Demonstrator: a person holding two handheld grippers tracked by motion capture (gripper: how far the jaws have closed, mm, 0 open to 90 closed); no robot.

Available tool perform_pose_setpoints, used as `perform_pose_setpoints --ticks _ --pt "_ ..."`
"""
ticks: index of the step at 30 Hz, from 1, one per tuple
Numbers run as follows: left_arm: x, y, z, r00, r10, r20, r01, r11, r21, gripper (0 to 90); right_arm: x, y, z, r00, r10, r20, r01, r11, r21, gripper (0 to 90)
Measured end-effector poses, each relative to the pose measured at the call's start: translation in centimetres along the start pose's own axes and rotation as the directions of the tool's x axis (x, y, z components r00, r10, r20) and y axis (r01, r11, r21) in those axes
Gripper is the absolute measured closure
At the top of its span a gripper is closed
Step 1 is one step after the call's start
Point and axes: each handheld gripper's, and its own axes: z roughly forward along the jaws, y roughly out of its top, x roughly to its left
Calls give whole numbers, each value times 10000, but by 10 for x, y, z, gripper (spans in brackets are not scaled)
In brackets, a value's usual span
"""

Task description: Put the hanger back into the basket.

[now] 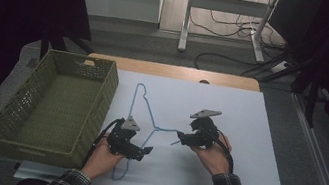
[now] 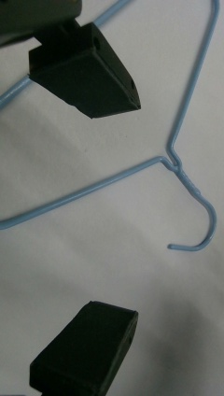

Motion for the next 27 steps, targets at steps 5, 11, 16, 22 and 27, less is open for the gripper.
perform_pose_setpoints --ticks 5,11,16,22,27 --pt "0 -1 1 10000 23 -64 -23 10000 -18 39 -3 2 15 10000 33 -56 -31 9996 285 415" --pt "1 -2 2 9999 94 -107 -93 9999 62 39 -5 2 27 9999 38 -109 -33 9990 456 535" --pt "1 -2 2 9998 146 -160 -145 9999 80 39 -7 -2 36 9999 -68 -123 76 9978 656 646" --pt "1 -2 2 9997 168 -183 -166 9998 105 39 -1 -8 45 9997 -218 121 207 9957 900 742" --pt "2 -3 2 9996 204 -198 -201 9997 150 39 -1 -10 49 9997 149 203 -168 9954 941 781"
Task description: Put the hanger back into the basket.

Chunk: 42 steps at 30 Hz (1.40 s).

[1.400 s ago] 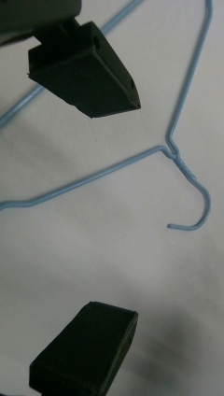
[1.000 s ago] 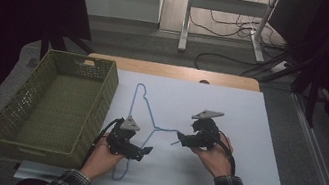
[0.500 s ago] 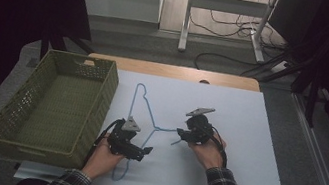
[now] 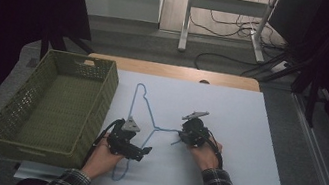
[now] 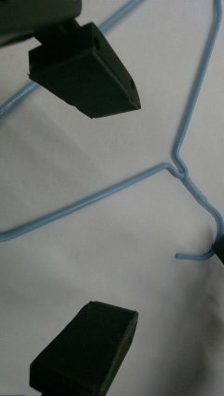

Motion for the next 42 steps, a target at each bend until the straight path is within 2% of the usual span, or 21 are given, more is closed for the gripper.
perform_pose_setpoints --ticks 4,12,17,21,22,26,29,32,34,39,42 --pt "0 0 0 10000 -1 -12 1 10000 3 39 2 -1 2 9998 203 -50 -202 9998 14 831" --pt "1 0 1 9999 -106 -128 107 9999 128 39 4 1 0 9991 415 111 -414 9991 -100 854" --pt "2 -1 2 9997 -95 -226 102 9994 322 43 4 3 -5 9990 413 143 -409 9988 -286 854" --pt "3 0 4 9996 -249 94 245 9987 455 49 5 5 -11 9991 383 175 -374 9983 -455 879" --pt "3 0 5 9998 -211 3 211 9986 481 50 5 6 -13 9993 340 162 -331 9981 -520 895" --pt "7 2 7 9989 -471 -26 472 9978 460 96 8 9 -20 9994 297 188 -283 9968 -744 895" --pt "10 3 10 9978 -658 -15 657 9965 521 125 7 8 -18 9995 251 200 -237 9975 -667 885" --pt "9 3 10 9981 -623 -35 624 9966 542 132 4 5 -11 9995 241 211 -231 9986 -470 794" --pt "8 3 10 9985 -552 -65 554 9969 554 132 2 3 -5 9995 268 179 -263 9992 -293 771" --pt "7 2 12 9993 -358 -136 367 9967 730 131 2 -1 2 9991 403 165 -402 9992 -72 783" --pt "7 2 12 9993 -329 -168 340 9967 736 130 2 -1 2 9982 596 34 -596 9982 -71 837"
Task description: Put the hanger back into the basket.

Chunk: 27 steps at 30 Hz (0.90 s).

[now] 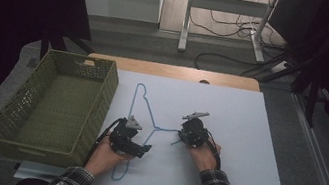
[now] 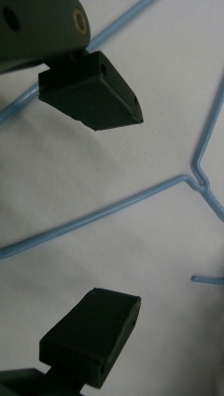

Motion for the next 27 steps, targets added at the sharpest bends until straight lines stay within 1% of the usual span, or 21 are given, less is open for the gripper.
perform_pose_setpoints --ticks 1,6,12,14,15,16,17,18,20,21,23,25,26,27 --pt "0 0 0 10000 2 -19 -2 10000 -11 130 1 0 0 9999 31 110 -31 10000 29 852" --pt "0 0 1 9999 43 -119 -43 10000 28 131 2 2 -2 9998 119 177 -118 9999 -45 862" --pt "1 -1 3 9999 43 -153 -42 10000 90 156 4 6 -12 9997 116 195 -107 9990 -442 863" --pt "1 -1 3 9999 1 -147 0 10000 71 187 4 8 -16 9998 109 168 -99 9983 -574 863" --pt "2 -1 3 9999 -42 -146 43 10000 57 225 5 9 -20 9998 128 134 -118 9975 -698 863" --pt "2 -1 3 9999 -30 -120 31 10000 85 251 5 10 -21 9999 112 119 -103 9973 -728 863" --pt "3 -1 4 9999 -70 -116 71 10000 55 251 5 10 -21 9999 112 119 -103 9973 -728 863" --pt "4 0 5 9998 -160 -122 161 9999 43 280 5 11 -22 9999 101 133 -91 9969 -776 863" --pt "6 1 7 9996 -269 -24 269 9996 103 334 6 12 -25 9999 73 147 -60 9963 -862 863" --pt "7 1 10 9995 -328 -4 328 9992 211 370 7 13 -27 9999 28 169 -13 9958 -912 863" --pt "7 2 11 9992 -399 -40 400 9988 269 388 7 13 -28 9998 -9 184 26 9957 -922 863" --pt "8 2 15 9988 -492 89 489 9983 329 464 8 14 -30 9998 -42 179 59 9954 -958 863" --pt "8 2 16 9987 -503 126 498 9981 354 464 8 14 -30 9998 -42 179 59 9954 -958 863" --pt "8 3 17 9985 -505 226 496 9979 418 498 8 14 -30 9998 -57 182 74 9953 -966 863"
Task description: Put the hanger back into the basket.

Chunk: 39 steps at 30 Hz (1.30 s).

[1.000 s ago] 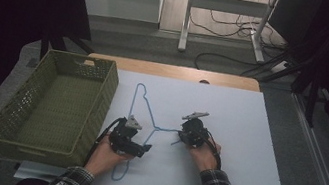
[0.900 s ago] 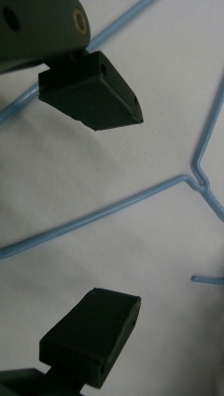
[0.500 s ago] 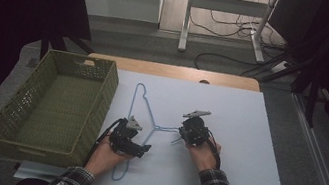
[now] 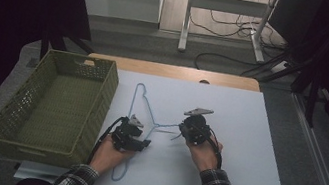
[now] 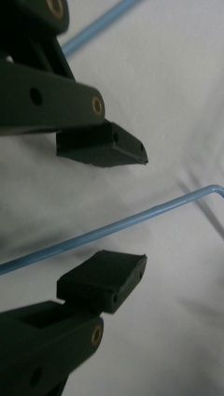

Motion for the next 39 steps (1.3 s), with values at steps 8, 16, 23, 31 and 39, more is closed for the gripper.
perform_pose_setpoints --ticks 8,16,23,31,39 --pt "4 3 3 9977 -510 457 513 9987 -50 723 2 2 -5 10000 -5 -46 4 9999 -169 861" --pt "12 2 3 9793 -1678 1136 1672 9858 145 858 3 7 -18 9997 -25 -250 7 9974 -724 751" --pt "13 4 -4 9797 -1667 1110 1670 9859 70 865 -9 11 -41 9995 56 -297 -90 9930 -1176 665" --pt "18 8 -24 9605 -1969 1967 2140 9743 -700 868 -35 -5 -50 9986 172 -502 -215 9960 -871 629" --pt "17 13 -40 9396 -1858 2873 2285 9658 -1228 869 -21 -6 -49 9904 -493 -1293 361 9941 -1028 580"
